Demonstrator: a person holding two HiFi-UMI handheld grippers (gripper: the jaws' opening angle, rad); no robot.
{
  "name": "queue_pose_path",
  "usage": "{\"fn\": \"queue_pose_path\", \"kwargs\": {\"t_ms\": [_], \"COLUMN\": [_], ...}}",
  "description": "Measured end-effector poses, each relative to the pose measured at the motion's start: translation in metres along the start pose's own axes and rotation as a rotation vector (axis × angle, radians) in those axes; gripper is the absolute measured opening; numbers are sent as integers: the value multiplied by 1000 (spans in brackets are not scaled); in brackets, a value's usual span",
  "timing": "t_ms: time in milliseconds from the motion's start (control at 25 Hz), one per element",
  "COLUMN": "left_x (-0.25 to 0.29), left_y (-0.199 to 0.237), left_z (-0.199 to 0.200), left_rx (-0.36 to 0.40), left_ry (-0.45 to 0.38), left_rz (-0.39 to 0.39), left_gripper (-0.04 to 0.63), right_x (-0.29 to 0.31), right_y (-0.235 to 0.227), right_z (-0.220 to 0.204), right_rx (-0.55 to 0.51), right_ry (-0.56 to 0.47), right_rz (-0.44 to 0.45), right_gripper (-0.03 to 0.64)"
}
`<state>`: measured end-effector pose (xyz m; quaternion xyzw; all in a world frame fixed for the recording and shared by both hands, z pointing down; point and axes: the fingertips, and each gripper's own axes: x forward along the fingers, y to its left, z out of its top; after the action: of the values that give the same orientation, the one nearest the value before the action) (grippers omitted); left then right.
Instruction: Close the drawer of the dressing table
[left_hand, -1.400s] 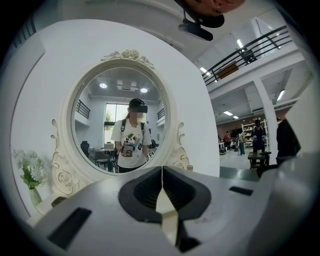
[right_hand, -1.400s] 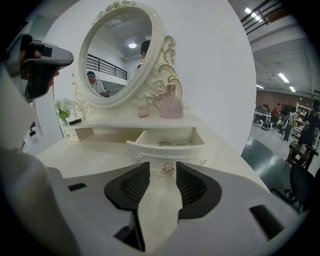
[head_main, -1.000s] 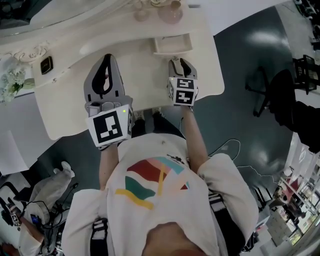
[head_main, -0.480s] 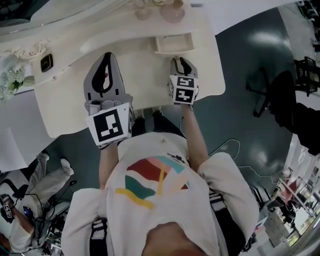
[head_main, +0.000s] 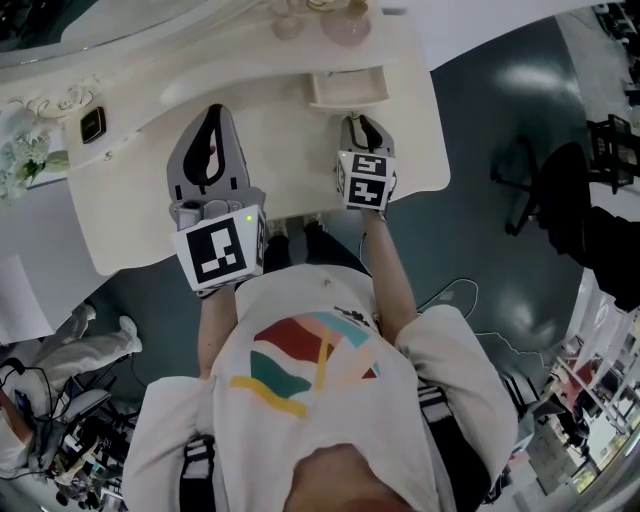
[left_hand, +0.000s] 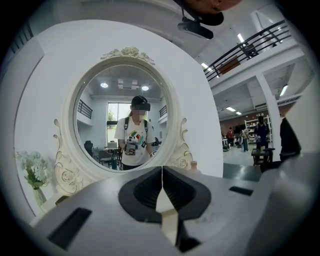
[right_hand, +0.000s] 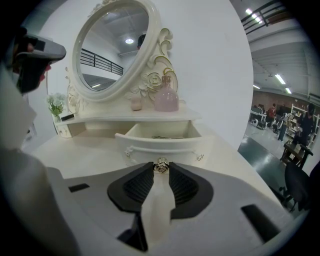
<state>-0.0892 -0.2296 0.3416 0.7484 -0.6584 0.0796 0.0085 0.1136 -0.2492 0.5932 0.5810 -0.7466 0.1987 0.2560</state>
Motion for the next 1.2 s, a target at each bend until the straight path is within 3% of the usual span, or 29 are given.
{"fn": "queue_pose_path", "kwargs": {"t_ms": [1200], "left_x": [3], "left_y": [4], "left_z": [-3], "left_rx": [-6], "left_ry": [11], "left_rz": [20], "left_gripper": [6], "right_x": [4], "right_y": [0], "right_z": [5], "right_rx": [-40], "right_ry": [-10], "right_rz": [7], "right_gripper": [83]}}
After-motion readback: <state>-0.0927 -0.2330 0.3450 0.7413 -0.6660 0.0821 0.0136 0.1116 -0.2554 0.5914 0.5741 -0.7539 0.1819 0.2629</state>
